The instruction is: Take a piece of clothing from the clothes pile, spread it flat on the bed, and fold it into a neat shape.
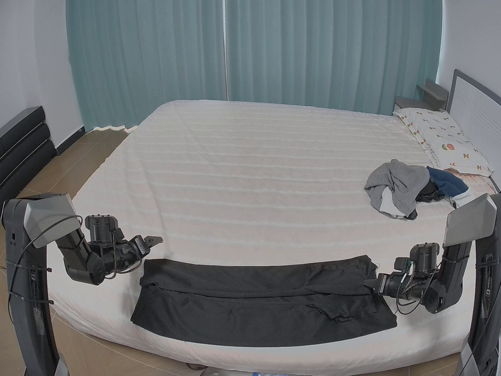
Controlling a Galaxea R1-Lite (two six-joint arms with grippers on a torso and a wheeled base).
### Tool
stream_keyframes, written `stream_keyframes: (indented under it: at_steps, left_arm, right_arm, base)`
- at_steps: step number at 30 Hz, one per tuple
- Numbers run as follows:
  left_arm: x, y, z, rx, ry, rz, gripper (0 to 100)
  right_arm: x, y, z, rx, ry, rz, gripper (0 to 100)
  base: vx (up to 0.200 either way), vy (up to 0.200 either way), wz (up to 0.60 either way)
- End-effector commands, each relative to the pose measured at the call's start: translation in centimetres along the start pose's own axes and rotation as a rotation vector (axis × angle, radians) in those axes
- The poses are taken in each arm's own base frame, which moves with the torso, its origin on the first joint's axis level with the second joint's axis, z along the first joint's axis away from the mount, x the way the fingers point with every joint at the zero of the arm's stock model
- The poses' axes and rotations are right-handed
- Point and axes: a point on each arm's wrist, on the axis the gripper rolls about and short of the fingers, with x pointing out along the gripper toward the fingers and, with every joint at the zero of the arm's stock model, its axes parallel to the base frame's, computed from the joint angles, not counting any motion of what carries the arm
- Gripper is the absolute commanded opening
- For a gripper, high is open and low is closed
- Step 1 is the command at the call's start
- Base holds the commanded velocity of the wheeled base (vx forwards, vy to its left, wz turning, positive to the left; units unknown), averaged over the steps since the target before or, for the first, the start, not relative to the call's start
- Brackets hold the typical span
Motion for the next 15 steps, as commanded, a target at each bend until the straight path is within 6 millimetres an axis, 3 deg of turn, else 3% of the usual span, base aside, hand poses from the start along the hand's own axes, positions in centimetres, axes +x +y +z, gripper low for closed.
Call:
stream_keyframes:
  at_steps: [1, 11, 15]
  left_arm:
    - [0.0, 0.0, 0.0, -0.001, 0.001, 0.001, 100]
    - [-0.2, -0.3, 0.5, 0.005, -0.023, -0.002, 100]
    - [-2.0, -2.1, 2.2, 0.027, -0.080, -0.033, 100]
  right_arm:
    - [0.0, -0.1, -0.1, -0.008, 0.005, -0.001, 100]
    - [-1.5, 1.6, 2.6, 0.035, -0.112, 0.046, 100]
    - [-1.4, 2.1, 2.5, 0.090, -0.105, 0.058, 100]
  base:
    - [0.000, 0.000, 0.00]
    - [0.000, 0.000, 0.00]
    - [0.000, 0.000, 0.00]
